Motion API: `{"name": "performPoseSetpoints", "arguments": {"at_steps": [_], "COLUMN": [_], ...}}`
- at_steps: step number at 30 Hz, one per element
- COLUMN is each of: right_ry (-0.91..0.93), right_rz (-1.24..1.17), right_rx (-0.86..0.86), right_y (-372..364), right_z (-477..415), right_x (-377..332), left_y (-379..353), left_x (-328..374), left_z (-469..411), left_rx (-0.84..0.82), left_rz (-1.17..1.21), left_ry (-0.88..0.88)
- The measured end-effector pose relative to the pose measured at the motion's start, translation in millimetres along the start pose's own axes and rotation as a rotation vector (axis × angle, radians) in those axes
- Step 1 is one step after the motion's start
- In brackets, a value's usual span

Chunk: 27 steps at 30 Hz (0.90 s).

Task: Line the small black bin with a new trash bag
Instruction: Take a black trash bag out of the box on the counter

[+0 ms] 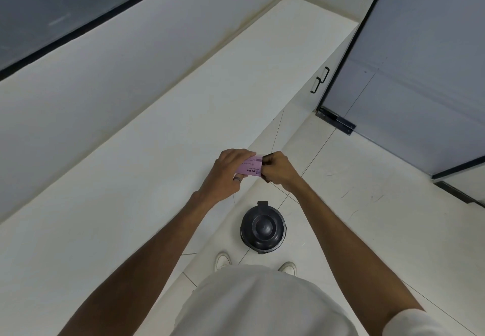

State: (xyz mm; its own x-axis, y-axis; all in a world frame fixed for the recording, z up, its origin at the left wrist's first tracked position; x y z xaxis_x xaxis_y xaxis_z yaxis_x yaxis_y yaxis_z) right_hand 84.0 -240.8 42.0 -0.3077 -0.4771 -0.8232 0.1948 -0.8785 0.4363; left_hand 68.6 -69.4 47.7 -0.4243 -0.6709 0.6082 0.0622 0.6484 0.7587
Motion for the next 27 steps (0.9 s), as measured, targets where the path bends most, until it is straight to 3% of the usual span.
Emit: {"name": "performPoseSetpoints", "arguments": {"at_steps": [9,15,20,27], "right_ry": [-0.089,-0.118,-0.189,-0.209], "right_rz": [-0.058,-0.254,-0.533,-0.927], "right_rx": [-0.125,-0.006,0.115,0.254], "right_y": [-10,-11,4,29], "right_z": [2,-2,-6,-7], "right_x": [10,10,14,24], "left_y": [5,8,22,40], "left_x": [1,-10,-55,-139], "left_z": [2,1,12,46], "left_rx": [-0.036,-0.009,0.093,0.157], "left_rz": [-0.075,-0.094,-0.085,-0.300], "left_ry": [-0.091,-0.054,0.137,0.619]}}
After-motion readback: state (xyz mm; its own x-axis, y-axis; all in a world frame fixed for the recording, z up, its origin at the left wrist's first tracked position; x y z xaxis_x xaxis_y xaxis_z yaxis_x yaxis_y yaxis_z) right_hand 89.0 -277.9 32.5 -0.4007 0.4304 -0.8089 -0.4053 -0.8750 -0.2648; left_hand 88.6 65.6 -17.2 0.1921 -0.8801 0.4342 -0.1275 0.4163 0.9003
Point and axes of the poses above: each hand's wrist, its own z-axis away from the middle knuckle, its own y-axis out of the back of the hand, x = y × z, the point moved 5 cm from there along -z, towards the middle knuckle, and after that the axes turned 8 degrees about x, right-handed, at the moved point
